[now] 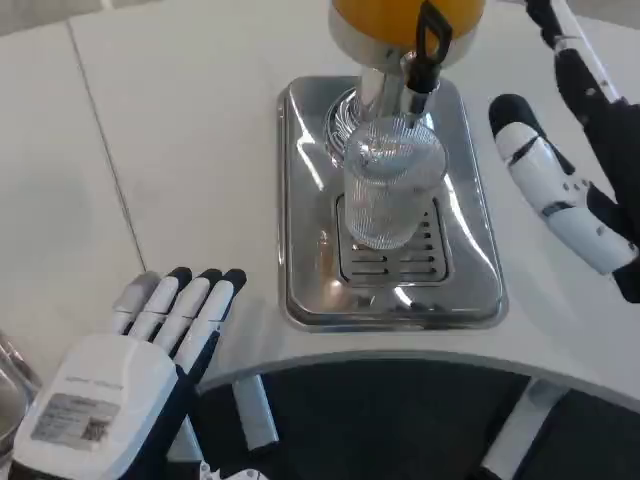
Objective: Grasp the cup under the faucet to collect the drink, then remove the cup.
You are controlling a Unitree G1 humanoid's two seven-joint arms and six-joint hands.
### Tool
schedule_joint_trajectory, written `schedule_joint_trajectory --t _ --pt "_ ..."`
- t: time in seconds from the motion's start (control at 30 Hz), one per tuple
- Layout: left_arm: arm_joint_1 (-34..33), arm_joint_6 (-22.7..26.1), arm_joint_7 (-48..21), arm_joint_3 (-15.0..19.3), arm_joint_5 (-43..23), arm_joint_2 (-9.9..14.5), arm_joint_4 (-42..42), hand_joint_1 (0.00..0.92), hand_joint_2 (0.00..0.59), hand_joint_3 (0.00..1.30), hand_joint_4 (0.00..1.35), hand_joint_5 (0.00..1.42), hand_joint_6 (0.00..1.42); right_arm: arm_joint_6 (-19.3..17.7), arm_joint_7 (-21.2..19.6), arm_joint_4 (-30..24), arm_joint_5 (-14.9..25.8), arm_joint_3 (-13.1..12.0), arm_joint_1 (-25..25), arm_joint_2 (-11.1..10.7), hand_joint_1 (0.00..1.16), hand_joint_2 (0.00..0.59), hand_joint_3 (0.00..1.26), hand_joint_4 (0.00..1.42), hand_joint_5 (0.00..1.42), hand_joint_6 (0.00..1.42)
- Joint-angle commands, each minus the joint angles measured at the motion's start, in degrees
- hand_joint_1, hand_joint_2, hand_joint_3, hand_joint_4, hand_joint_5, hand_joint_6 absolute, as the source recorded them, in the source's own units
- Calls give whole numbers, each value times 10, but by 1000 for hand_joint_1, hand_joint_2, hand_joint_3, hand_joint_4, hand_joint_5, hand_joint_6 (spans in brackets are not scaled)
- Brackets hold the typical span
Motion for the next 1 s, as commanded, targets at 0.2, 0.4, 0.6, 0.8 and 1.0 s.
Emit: schedule_joint_trajectory --t 0.2,0.4,0.6,0.8,1.0 --pt "1 -4 -1 -6 6 -15 -3 0 37 0 0 0 0 0 -31 36 50 16 -62 -6 88 503 0 0 0 0" --pt "-4 -2 -3 -7 5 -20 -2 0 37 0 0 0 0 22 -43 57 59 27 -103 -5 97 502 0 0 0 0" --pt "-2 -2 -4 -6 3 -22 0 0 37 0 0 0 1 39 -62 82 61 45 -131 4 108 508 0 0 0 0" --pt "-2 0 -4 -5 2 -26 -2 0 37 0 0 0 7 48 -66 95 64 71 -139 13 116 510 0 0 0 0" --pt "-2 0 -3 -5 2 -30 -1 0 38 0 0 0 9 66 -46 107 91 81 -152 6 122 511 0 0 0 0"
